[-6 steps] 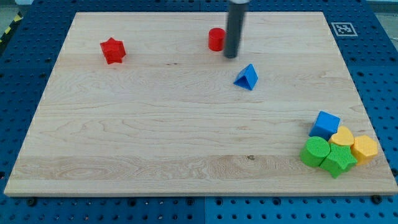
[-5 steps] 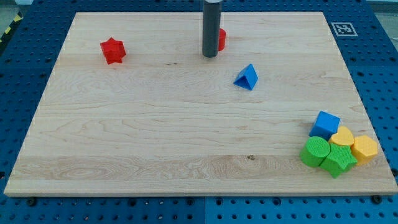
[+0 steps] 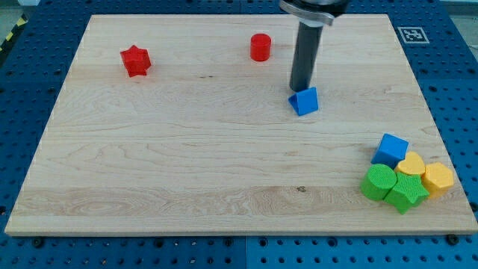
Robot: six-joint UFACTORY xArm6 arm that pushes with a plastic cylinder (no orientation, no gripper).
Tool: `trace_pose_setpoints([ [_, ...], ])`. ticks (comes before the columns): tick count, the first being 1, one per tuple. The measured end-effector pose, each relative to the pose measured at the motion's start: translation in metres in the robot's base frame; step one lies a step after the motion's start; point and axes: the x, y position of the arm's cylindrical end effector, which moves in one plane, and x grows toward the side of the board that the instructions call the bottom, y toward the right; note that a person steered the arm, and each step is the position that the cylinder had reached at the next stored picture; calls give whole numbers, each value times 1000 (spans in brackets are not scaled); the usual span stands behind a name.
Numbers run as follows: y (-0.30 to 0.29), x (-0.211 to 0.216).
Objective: Push the blue triangle down
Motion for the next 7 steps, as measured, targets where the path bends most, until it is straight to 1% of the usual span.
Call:
trace_pose_setpoints([
  [2,36,11],
  [3,34,12],
  [4,19,14],
  [5,3,27],
  [6,1,41],
  [7,-11,41],
])
